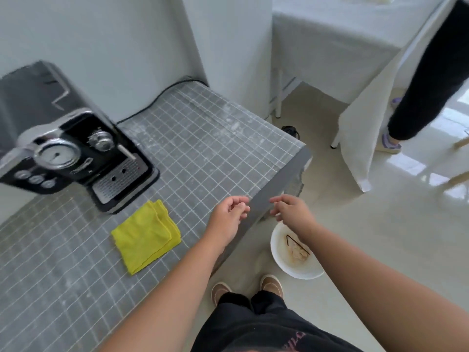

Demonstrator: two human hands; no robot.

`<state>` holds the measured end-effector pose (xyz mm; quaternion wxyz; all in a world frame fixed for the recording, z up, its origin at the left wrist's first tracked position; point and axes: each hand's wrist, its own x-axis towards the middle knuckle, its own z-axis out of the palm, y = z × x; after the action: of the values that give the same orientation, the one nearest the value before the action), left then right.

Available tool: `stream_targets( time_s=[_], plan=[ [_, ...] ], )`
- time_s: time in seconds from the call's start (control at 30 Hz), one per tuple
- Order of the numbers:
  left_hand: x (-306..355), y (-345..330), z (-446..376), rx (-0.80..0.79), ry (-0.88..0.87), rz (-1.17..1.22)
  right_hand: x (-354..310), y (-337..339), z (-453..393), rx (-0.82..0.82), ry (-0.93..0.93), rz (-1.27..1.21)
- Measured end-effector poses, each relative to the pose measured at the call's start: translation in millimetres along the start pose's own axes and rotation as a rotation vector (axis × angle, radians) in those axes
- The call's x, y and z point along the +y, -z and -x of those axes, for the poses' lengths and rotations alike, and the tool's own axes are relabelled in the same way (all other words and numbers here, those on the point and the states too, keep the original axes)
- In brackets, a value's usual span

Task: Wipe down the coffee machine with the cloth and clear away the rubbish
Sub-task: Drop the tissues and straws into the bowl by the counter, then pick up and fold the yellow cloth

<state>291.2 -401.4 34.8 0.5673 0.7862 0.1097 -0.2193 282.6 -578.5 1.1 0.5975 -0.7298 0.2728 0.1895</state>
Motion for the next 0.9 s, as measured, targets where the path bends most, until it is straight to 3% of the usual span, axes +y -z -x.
stream_targets(
  time_s=[0.13,0.3,0.4,0.5,0.6,0.7,0.83,0.9],
  plan=[
    [-22,57,16,0.214,0.023,0.053,-39,-55,3,-0.158,0.103,0.122],
    [-72,132,29,0.602,0.118,-0.254,-64,-115,8,-0.355,0.143,0.341],
    [-101,161,37,0.693,0.192,-0.446,-71,-148,8,-0.398,0.166,0.472],
    [-127,184,43,0.784,0.28,-0.429,-73,-179,9,-0.409,0.177,0.587],
    [-136,194,44,0.749,0.359,-0.409,-75,-209,13,-0.405,0.184,0.652],
    [-131,194,40,0.691,0.316,-0.407,-77,-238,18,-0.383,0.186,0.678],
    [-128,204,35,0.717,0.357,-0.042,-77,-265,21,-0.303,0.162,0.704],
    [-133,210,37,0.648,0.379,0.003,-75,-274,21,-0.27,0.117,0.727]
  ],
)
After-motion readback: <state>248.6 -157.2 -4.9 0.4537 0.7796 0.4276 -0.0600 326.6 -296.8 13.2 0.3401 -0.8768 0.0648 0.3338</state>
